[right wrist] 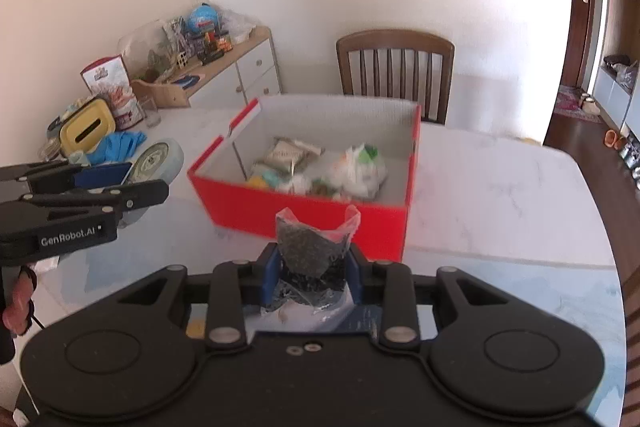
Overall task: Organize objects
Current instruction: 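Carry the grey gear case and black bag toward the red box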
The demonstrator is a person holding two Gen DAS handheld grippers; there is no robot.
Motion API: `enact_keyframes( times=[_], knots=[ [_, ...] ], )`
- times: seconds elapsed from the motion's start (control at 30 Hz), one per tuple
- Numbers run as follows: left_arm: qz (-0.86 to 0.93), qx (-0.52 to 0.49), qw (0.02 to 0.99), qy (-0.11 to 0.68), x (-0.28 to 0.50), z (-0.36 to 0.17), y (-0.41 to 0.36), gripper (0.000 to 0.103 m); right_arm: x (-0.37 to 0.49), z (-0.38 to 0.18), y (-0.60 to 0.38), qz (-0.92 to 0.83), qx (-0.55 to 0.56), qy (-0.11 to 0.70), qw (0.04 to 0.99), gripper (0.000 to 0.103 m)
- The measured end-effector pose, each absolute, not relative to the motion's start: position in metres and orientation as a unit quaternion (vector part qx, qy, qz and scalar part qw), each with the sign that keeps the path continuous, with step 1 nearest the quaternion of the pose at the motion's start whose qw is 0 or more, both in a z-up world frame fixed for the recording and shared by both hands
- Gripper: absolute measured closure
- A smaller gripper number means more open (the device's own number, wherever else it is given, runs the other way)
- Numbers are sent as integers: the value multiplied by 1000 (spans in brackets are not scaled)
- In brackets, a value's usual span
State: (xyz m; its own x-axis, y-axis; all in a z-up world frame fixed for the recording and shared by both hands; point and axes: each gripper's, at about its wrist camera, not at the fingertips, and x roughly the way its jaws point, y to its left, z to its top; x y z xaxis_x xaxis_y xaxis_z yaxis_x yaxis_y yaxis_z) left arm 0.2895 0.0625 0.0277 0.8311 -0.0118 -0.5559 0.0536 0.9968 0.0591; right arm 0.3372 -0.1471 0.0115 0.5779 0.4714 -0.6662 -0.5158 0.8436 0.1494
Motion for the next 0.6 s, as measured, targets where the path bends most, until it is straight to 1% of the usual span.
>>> enact_keyframes(
  times=[0.27,0.6],
  knots=[
    [-30,58,957,284,352,39,91,56,379,20,-110,273,-40,347,896,70],
    [-42,75,950,301,416,20,106,56,420,6,-59,273,-71,347,894,70]
  ],
)
